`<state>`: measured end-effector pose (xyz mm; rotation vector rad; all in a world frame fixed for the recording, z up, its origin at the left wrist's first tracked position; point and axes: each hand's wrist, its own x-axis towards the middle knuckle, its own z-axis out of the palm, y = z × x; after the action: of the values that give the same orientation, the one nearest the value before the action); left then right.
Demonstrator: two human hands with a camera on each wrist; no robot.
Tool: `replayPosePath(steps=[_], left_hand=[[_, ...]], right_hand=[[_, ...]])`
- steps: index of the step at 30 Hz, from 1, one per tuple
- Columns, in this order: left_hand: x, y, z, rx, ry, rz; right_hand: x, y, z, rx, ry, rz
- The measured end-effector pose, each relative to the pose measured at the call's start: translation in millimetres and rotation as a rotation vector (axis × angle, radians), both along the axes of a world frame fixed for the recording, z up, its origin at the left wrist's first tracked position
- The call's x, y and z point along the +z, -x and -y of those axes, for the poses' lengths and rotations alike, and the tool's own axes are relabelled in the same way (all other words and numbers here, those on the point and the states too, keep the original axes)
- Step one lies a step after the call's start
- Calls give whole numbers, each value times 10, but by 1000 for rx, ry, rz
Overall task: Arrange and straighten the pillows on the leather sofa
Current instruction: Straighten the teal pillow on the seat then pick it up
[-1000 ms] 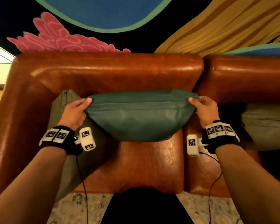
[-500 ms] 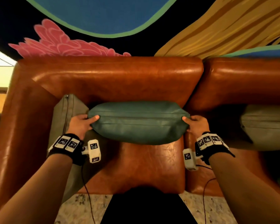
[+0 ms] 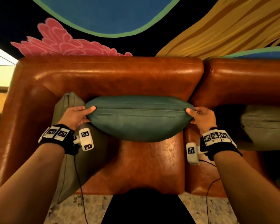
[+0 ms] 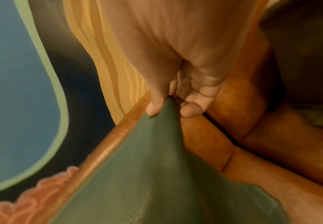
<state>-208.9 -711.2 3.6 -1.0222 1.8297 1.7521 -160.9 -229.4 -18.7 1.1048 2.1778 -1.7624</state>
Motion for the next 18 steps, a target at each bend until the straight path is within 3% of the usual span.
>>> replayPosePath(steps=[5,10,14,18], left_hand=[[-52,-74,-162,57,63,57],[-38,-35,-179,92,146,28],[-60,-22,-185,84,176,2],[-83,-34,-189,74,150,10]], right_hand=[[-156,-46,121,-47,-219,144],[-76,-56,145,-79,-277,95],[-13,-58,34,-71,-145,30],[-65,-29,32,-185,24,110]])
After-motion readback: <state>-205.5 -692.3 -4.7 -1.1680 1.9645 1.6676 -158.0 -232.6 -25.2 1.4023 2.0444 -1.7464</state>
